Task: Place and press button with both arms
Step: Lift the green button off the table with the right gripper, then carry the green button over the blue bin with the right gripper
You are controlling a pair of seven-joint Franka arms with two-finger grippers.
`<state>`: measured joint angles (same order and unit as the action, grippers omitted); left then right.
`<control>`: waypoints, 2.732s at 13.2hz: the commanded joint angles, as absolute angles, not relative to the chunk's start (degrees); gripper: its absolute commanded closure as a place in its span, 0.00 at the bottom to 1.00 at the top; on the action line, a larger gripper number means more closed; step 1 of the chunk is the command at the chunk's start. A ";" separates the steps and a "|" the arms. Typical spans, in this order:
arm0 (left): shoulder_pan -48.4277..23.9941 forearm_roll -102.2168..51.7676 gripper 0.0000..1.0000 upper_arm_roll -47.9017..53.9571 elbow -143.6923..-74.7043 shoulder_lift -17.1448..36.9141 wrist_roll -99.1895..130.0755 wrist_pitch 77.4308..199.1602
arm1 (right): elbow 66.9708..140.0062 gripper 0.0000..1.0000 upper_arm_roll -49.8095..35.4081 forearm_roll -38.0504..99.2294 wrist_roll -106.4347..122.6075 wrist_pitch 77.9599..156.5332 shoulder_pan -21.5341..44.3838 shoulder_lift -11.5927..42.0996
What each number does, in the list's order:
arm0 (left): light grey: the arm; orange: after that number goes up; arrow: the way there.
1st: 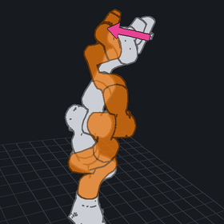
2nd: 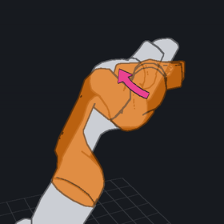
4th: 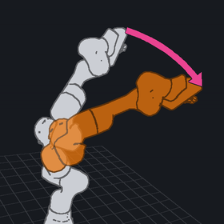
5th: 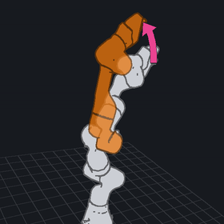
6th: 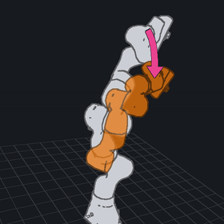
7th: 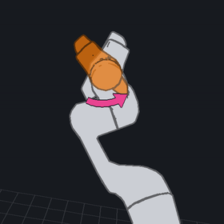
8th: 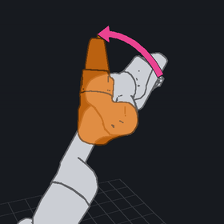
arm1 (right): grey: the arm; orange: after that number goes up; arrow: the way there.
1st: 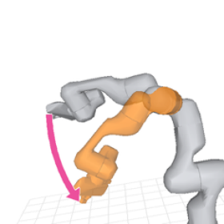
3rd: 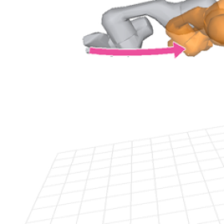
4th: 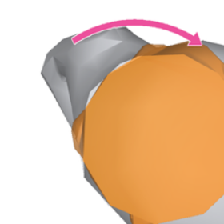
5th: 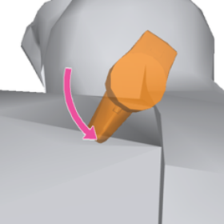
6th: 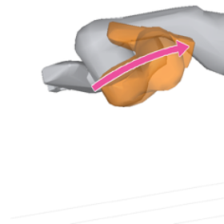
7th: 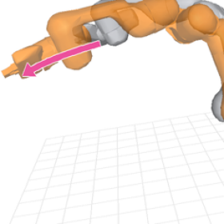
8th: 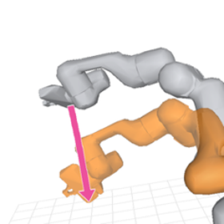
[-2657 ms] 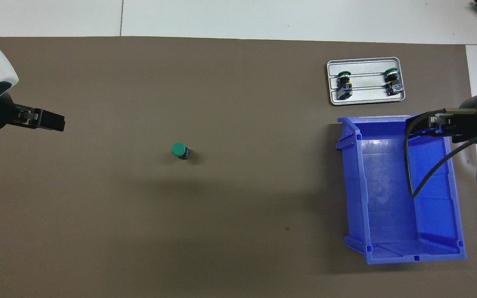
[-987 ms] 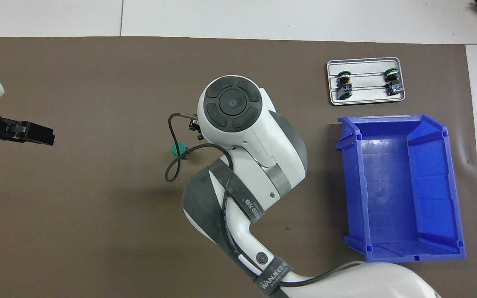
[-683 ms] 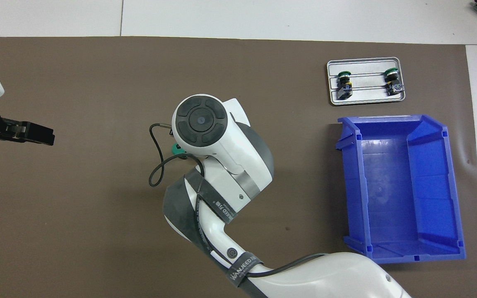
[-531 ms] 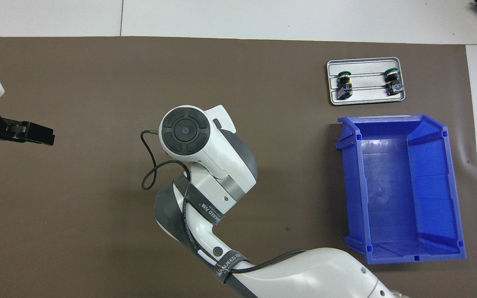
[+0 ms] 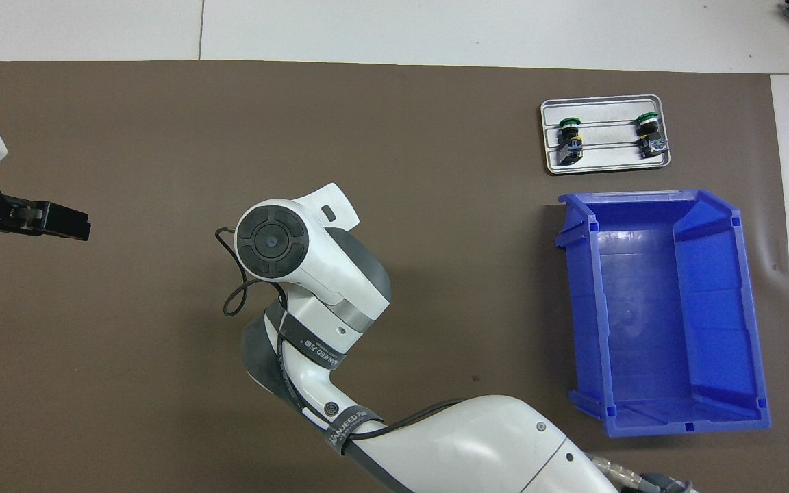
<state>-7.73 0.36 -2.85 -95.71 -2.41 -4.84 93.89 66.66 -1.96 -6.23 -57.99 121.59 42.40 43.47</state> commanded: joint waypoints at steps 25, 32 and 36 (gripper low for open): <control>-7.21 -0.26 0.00 -2.64 -97.38 -4.04 -4.66 93.69 | 72.57 1.00 -2.02 -11.51 -57.04 120.76 38.95 34.93; -7.21 -0.35 0.00 -2.64 -97.38 -4.04 -4.66 93.69 | 90.52 1.00 -2.02 -7.82 -56.60 118.05 25.95 14.61; -7.21 -0.35 0.00 -2.64 -97.38 -4.04 -4.66 93.69 | 96.58 1.00 -2.02 -7.30 -56.42 116.90 17.51 6.70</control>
<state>-7.73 0.36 -2.85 -95.72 -2.41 -4.84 93.88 90.84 -1.23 -8.93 -57.22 116.48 21.36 11.91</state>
